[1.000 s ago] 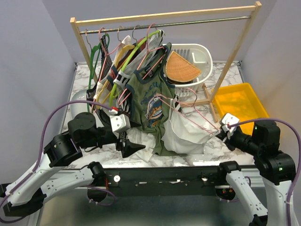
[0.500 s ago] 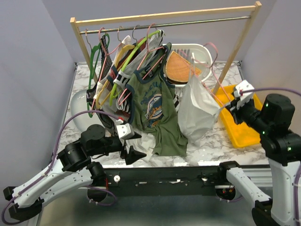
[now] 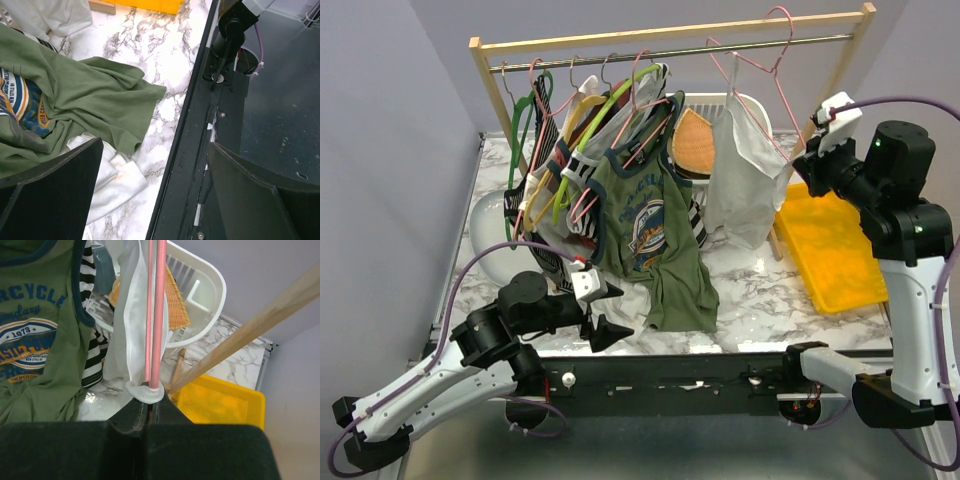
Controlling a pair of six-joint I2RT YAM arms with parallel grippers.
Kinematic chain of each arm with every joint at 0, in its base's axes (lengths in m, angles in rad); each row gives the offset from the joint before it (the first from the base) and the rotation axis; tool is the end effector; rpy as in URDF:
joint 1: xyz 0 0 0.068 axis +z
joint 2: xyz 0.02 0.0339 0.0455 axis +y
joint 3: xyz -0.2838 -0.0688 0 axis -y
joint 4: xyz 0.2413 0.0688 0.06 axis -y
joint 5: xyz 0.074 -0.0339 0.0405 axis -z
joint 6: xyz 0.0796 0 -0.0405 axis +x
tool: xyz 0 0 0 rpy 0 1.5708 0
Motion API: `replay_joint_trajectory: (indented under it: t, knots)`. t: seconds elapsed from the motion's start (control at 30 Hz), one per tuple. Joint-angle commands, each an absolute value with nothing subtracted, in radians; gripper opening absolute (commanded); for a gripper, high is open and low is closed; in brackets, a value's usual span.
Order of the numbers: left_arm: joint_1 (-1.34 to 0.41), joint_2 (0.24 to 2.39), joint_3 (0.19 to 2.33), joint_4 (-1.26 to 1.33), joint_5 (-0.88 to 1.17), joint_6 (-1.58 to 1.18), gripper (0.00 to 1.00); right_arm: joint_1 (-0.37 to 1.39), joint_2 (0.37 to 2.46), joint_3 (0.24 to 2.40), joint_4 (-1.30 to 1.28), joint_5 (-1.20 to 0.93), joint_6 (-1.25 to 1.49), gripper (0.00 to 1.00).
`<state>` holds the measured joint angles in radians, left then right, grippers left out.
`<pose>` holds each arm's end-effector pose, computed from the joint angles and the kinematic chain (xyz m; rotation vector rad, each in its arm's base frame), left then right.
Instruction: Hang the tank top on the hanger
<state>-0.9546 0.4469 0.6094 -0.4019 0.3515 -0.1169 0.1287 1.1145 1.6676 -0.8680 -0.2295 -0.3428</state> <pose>0.0568 -0.1276 0.2991 1.0214 1.6386 -1.0586 0.2087 0.0453 0.4992 -0.5893 1.7829 0.0693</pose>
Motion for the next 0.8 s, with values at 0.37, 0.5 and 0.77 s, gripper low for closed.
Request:
replay_joint_trajectory:
  t: [0.37, 0.5, 0.77]
  knots:
    - [-0.951, 0.397, 0.572, -0.310, 0.374, -0.115, 0.99, 0.124, 1.017, 1.480, -0.549, -0.282, -0.273, 0.00]
    - [-0.951, 0.408, 0.572, -0.310, 0.379, -0.118, 0.99, 0.123, 1.046, 1.529, -0.515, -0.287, -0.253, 0.00]
    - [-0.951, 0.396, 0.569, -0.311, 0.371, -0.120, 0.99, 0.123, 0.974, 1.433, -0.516, -0.437, -0.334, 0.00]
